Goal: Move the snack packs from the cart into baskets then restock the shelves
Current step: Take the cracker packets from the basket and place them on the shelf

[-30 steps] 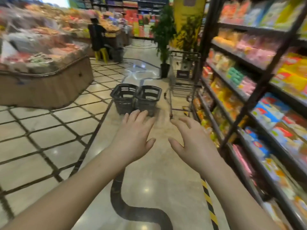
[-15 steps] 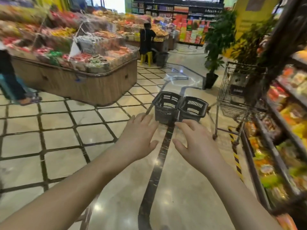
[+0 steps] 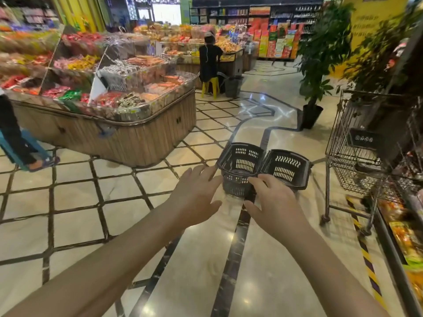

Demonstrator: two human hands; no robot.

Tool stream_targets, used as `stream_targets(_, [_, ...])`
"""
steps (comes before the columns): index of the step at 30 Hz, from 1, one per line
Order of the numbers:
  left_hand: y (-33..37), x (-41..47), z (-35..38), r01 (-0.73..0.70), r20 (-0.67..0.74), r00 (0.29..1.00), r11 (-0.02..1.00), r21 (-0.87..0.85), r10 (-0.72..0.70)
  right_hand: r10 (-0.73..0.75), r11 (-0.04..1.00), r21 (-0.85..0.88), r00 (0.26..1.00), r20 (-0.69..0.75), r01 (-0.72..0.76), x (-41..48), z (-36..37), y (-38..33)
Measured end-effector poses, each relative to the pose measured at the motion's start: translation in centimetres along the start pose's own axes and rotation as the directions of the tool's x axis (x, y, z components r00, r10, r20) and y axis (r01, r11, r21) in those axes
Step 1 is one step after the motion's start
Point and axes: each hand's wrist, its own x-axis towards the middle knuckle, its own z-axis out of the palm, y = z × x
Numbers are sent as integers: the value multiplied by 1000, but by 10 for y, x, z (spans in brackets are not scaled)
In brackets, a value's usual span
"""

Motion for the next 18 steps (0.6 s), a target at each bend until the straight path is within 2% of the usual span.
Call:
stream_targets(9, [-60, 191, 45, -52, 70, 996, 998, 27, 50, 98, 995, 3, 991, 89, -99, 168, 65, 54])
stream_targets(18, [-168, 411, 79, -143, 95, 986, 989, 33, 140, 138, 990, -52, 972, 188, -130, 389, 137, 82])
